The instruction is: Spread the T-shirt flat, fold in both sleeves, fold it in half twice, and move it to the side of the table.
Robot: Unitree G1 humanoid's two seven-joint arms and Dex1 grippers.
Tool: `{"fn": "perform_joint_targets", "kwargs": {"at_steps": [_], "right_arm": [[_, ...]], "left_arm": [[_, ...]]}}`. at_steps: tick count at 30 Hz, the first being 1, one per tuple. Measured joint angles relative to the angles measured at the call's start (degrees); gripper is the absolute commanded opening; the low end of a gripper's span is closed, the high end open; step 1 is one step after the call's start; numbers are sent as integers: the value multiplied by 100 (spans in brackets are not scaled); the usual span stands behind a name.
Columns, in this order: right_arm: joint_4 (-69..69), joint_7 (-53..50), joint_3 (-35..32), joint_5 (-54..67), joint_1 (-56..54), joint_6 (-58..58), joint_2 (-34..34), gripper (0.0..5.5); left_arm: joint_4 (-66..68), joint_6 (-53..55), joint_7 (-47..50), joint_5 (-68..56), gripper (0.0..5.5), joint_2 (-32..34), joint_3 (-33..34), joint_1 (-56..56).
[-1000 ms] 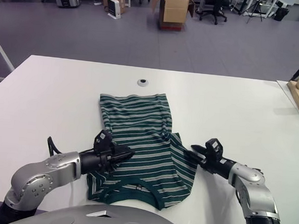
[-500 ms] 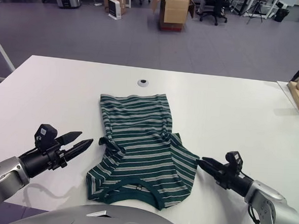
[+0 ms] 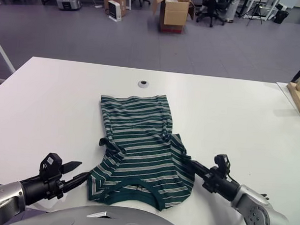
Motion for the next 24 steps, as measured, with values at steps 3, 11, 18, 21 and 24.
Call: {"fn": "perform_joint_targets", "kwargs": {"at_steps": [3,11,18,21,24], "right_arm": [[-290,206,327,-266,-14,-198,-250,2],[-1297,312,1198,-657,-199,-281,-528,2],[-1147,116,1881,-1516,-316,-774,-654,0],[-1147,32,1917,-1489,-477,-766,-542,0],[-1147,24,1884,-1325,-487,-719,-477,0]], "left_arm": [[82,6,-31,-222,311,-191,-41,8],[97,169,68,-680,311,-511,-192,-22],[125,265,172,-691,267,-539,-396,-52],[-112,266,135,-929,205,-582,-429,-86],[-158,278,33,-1026,141,-514,-593,-24]]}}
